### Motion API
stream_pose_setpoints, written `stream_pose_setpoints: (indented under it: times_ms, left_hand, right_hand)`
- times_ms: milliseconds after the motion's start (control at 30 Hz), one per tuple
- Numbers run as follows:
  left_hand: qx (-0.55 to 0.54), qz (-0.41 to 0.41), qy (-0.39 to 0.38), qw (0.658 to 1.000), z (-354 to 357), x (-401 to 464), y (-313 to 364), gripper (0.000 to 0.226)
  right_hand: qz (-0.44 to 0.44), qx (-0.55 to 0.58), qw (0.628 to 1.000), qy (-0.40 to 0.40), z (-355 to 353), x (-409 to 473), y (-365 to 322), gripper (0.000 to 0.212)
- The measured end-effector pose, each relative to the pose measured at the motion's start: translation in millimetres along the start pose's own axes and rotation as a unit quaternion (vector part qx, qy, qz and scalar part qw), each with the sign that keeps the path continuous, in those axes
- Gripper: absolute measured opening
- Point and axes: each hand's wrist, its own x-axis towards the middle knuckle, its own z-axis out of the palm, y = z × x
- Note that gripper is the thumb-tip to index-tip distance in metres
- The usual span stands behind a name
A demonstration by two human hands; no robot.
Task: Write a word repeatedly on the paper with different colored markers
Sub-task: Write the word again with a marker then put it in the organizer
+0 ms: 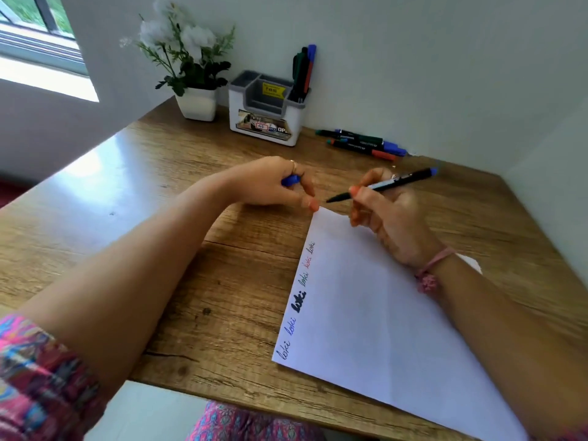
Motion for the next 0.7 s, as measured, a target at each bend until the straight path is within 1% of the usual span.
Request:
stream_pose_setpoints:
  times_ms: [33,100,167,233,300,367,433,533,633,700]
  left_hand:
    - [0.027,0.002,-0.001,1.000,2.1,1.8,-0.2,0.036]
    - [0.040,0.018,-0.005,0.999,6.1,4.6,1.4,0.034]
    - [0.058,0.027,-0.019,0.998,9.1,7.3,1.5,0.035]
    - [0.059,0.032,-0.031,0.997,9.6,9.5,-0.9,0.034]
    - [0.046,0.040,-0.033,0.998,9.5,10.4,-1.9,0.031]
    - [0.032,0.042,-0.030,0.998,9.2,11.1,-2.9,0.028]
    - [0.023,0.037,-0.028,0.999,9.4,12.2,-3.8,0.026]
    - [0.014,0.036,-0.025,0.999,10.8,13.8,-6.4,0.021]
    - [-0.009,0.032,-0.036,0.999,10.4,15.4,-9.1,0.019]
    - [-0.027,0.029,-0.048,0.998,9.2,16.0,-8.4,0.022]
  right_hand:
    - [-0.007,-0.047,0.999,-0.026,1.0,-1.9,2.4,0.012]
    - [-0.010,-0.099,0.993,-0.067,3.7,-3.9,6.2,0.011]
    - [0.007,-0.097,0.991,-0.088,5.6,-3.6,7.6,0.004]
    - [0.033,-0.099,0.988,-0.116,6.0,-4.3,6.6,0.010]
    - [0.046,-0.138,0.975,-0.170,4.0,-3.7,1.4,0.011]
    - [0.048,-0.181,0.954,-0.234,1.7,1.3,-6.3,0.011]
    - [0.047,-0.204,0.941,-0.267,2.9,7.8,-13.1,0.011]
    - [0.025,-0.247,0.930,-0.271,10.5,13.4,-9.3,0.015]
    - [0.015,-0.238,0.940,-0.242,14.8,12.9,2.0,0.013]
    - [-0.003,-0.230,0.948,-0.222,13.0,10.1,2.3,0.012]
